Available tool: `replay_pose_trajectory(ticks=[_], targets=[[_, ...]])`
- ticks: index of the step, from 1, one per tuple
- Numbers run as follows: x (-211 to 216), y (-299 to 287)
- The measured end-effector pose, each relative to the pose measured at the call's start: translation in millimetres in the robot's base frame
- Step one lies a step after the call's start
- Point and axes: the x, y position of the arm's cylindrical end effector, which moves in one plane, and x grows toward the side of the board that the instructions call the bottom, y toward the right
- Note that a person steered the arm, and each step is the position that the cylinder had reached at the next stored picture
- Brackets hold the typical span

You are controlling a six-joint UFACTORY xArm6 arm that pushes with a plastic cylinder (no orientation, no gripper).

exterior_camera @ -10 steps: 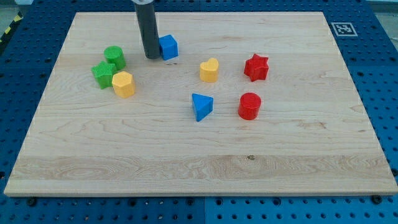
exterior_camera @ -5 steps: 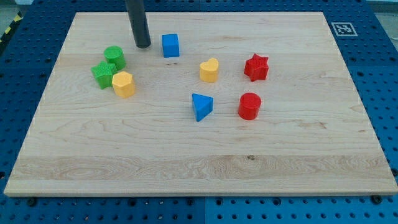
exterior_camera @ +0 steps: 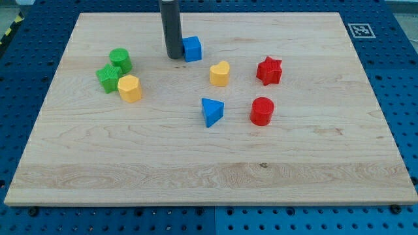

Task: Slide the blue cube towards the right side

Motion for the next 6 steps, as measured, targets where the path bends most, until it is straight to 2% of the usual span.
replay_pose_trajectory(ticks=[4,6], targets=[[-8.7,65.9],[-10.7,69.3]])
